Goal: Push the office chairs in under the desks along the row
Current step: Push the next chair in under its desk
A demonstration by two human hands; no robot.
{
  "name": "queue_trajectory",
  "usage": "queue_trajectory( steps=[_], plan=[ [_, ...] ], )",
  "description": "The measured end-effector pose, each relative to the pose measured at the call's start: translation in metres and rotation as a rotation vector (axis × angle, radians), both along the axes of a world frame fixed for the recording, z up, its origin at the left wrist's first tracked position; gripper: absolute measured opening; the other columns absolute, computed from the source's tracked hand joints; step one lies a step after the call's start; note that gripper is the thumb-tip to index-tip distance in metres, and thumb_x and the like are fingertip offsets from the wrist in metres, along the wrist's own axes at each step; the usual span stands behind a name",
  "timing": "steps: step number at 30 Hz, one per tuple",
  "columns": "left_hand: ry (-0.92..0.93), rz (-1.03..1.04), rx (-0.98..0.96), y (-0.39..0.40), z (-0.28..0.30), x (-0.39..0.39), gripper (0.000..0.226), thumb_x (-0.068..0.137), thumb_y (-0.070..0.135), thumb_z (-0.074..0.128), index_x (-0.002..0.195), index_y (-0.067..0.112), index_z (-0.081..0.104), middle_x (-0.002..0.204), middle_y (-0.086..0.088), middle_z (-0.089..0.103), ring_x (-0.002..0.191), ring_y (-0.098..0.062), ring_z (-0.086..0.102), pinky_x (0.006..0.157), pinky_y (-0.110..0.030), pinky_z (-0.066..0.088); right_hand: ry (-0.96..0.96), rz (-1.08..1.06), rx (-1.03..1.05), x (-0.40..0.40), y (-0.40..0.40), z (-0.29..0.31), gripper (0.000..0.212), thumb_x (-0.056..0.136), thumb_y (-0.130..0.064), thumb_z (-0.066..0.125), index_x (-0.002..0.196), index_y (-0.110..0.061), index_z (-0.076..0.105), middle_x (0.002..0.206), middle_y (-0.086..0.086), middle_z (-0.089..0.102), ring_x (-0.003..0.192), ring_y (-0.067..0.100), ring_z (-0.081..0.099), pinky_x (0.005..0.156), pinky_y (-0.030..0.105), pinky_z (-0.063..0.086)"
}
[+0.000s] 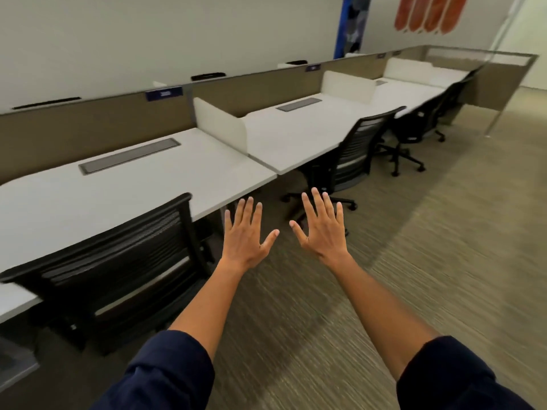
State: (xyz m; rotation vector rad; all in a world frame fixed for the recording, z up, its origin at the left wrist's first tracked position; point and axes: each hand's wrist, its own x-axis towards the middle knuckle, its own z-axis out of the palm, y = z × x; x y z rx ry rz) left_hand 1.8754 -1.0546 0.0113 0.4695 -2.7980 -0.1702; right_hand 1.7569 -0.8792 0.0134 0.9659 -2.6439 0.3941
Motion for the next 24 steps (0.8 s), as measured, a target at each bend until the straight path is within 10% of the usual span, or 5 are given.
queue_trajectory(
  steps=[24],
  plan=[
    [-0.002,-0.345,-0.026,0.329,0.012,-0.335,0.084,0.097,0.066,0.025,0.160,0.013,0.009,0.169,-0.011,0.001,0.156,-0.026,-0.007,0.125,-0.057,0.001,0.001,-0.323,0.012,-0.271,0.355,0.005,0.082,0.097,-0.070,0.028,0.161,-0.023,0.009,0.170,0.007,0.002,0.157,0.030,0.001,0.125,0.058,0.003]
  ],
)
